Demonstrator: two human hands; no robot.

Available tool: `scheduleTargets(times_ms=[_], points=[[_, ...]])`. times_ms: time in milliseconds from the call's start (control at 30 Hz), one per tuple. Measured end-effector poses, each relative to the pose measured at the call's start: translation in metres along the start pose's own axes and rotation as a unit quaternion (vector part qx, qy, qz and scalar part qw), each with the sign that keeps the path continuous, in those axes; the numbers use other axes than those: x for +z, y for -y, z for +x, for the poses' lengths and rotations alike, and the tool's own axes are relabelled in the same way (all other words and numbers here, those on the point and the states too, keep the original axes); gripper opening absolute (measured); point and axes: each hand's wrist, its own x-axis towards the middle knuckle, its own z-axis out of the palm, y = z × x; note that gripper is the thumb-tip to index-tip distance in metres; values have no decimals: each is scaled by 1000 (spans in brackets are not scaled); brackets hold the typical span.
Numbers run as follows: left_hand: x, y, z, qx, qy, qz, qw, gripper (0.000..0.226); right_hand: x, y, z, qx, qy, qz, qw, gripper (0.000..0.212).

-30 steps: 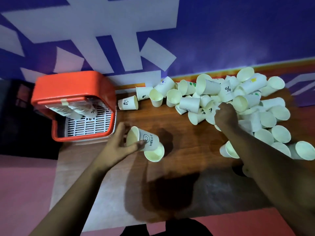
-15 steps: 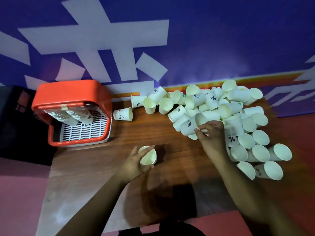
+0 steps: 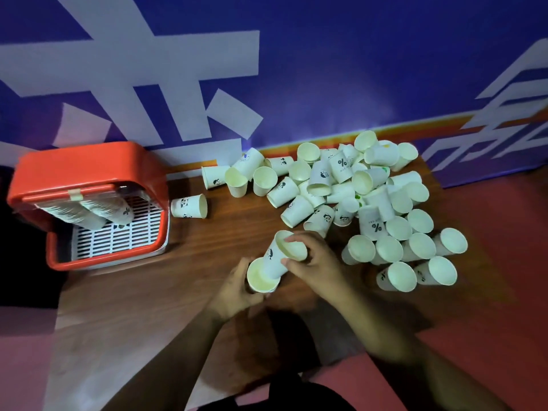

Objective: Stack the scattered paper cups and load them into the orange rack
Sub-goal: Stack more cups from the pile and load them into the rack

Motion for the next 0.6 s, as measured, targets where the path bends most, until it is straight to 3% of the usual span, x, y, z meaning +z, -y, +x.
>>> scheduleTargets(times_ms=[100,200,300,500,600], points=[[-3,-2,-2,32,6,-1,999,65,6,6,-1,40,12,4,999,62],[-6,0,-1,30,18,10,999,73,8,9,2,71,15,8,997,79],[-6,5,1,16,33,20,999,78,9,11,0,77,30,-9,997,81],[-12,11,-8,-72,85,-65,992,104,5,12,-7,66,54,-2,996,84],[-23,6,-14,-89,94,-128,983,99,4,12,-13,53,64,-3,997,84]])
